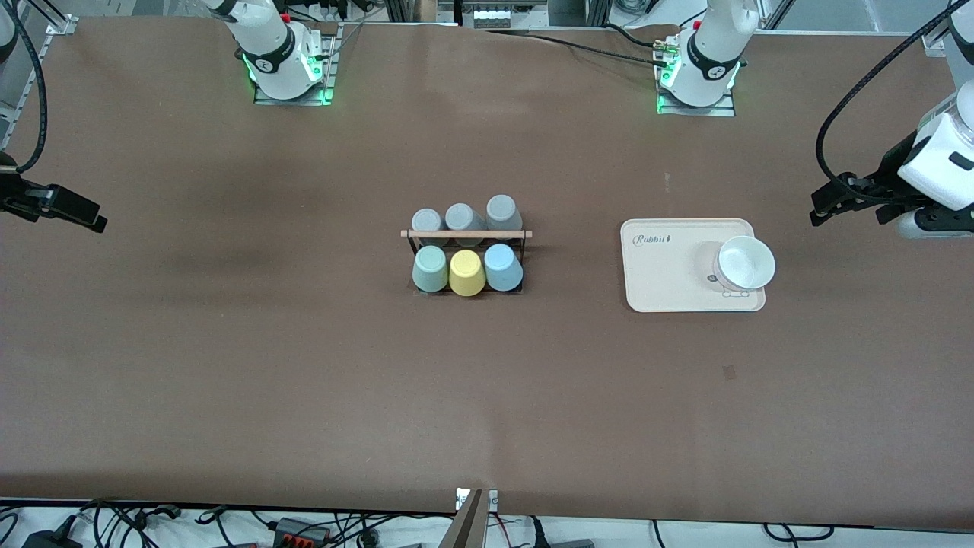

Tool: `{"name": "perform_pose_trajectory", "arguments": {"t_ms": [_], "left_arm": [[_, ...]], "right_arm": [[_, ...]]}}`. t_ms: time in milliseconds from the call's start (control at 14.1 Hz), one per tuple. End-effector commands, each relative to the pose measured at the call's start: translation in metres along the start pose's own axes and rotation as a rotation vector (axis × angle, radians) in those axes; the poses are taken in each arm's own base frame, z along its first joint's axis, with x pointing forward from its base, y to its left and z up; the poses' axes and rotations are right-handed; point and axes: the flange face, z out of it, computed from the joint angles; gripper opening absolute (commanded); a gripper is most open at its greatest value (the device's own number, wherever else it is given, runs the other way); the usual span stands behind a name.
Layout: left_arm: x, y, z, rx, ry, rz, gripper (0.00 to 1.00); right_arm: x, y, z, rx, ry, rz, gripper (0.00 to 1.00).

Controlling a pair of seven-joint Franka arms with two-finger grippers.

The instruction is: Hang scattered cups on rack with three cups

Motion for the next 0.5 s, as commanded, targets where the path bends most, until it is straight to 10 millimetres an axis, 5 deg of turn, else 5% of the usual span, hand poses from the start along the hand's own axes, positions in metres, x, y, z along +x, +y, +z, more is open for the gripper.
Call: {"name": "perform_pose_trajectory", "arguments": {"t_ms": [0,425], "left_arm": [[-0.0064,0.0014,-0.0044,0.001,0.016,0.007,1.0],[-0.0058,0.0008,-0.0036,0.008,0.016,0.008,1.0]], "right_arm": [[-0.0189,0.0013,-0.0118,-0.004,-0.005,-0.031,1.0],[-0.0185,-0.0011,-0.0062,-0.001,-0.028,-0.047,1.0]]}}
